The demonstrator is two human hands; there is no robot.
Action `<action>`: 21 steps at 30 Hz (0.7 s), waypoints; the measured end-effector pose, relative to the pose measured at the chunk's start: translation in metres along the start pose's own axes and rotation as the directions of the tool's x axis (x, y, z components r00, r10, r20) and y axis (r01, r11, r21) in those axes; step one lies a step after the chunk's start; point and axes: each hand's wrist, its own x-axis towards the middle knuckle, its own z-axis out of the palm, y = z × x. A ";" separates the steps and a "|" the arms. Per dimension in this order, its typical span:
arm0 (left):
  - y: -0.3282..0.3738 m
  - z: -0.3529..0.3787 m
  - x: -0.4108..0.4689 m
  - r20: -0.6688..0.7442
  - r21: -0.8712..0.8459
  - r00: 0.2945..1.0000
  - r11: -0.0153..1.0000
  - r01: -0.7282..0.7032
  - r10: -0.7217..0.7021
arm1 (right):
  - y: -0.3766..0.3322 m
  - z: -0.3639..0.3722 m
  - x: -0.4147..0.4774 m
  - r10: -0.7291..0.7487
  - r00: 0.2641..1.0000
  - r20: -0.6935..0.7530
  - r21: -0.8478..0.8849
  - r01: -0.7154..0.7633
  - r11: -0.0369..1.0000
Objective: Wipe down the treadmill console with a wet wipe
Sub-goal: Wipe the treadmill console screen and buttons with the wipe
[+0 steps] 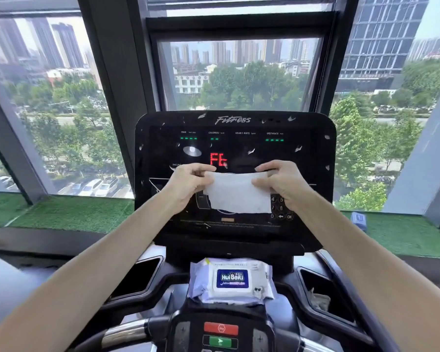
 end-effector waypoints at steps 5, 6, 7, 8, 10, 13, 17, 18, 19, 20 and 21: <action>0.013 -0.001 0.007 -0.086 0.221 0.987 0.969 -0.112 0.134 | -0.010 -0.007 0.009 -0.099 0.995 0.029 -0.127 0.102 0.987; 0.016 -0.001 0.009 -0.089 0.272 0.983 0.953 -0.133 0.163 | -0.010 -0.007 0.012 -0.110 0.994 0.012 -0.142 0.111 0.984; 0.018 0.000 0.011 -0.090 0.323 0.979 0.935 -0.147 0.185 | -0.010 -0.007 0.014 -0.124 0.992 -0.002 -0.153 0.123 0.981; 0.020 0.000 0.013 -0.091 0.365 0.976 0.919 -0.151 0.196 | -0.010 -0.008 0.017 -0.148 0.989 -0.013 -0.167 0.143 0.976; 0.025 0.002 0.014 -0.084 0.401 0.978 0.905 -0.143 0.191 | -0.009 -0.010 0.021 -0.204 0.979 -0.023 -0.209 0.195 0.958; 0.032 0.003 0.014 -0.058 0.407 0.982 0.902 -0.141 0.179 | -0.007 -0.015 0.029 -0.233 0.973 0.003 -0.208 0.228 0.951; 0.035 0.006 0.010 -0.079 0.433 0.991 0.899 -0.065 0.110 | -0.010 -0.021 0.036 -0.224 0.972 0.076 -0.213 0.235 0.948; 0.036 0.006 0.009 -0.084 0.474 0.992 0.879 -0.045 0.096 | -0.013 -0.022 0.037 -0.221 0.969 0.113 -0.195 0.240 0.951; 0.038 0.004 0.008 -0.079 0.511 0.994 0.859 -0.027 0.078 | -0.016 -0.023 0.037 -0.216 0.963 0.161 -0.164 0.242 0.956; 0.040 0.001 0.008 -0.064 0.534 0.997 0.845 -0.006 0.047 | -0.019 -0.023 0.037 -0.208 0.953 0.219 -0.130 0.240 0.962; 0.042 -0.001 0.007 -0.029 0.543 1.000 0.840 0.011 0.006 | -0.021 -0.023 0.036 -0.197 0.939 0.283 -0.103 0.234 0.967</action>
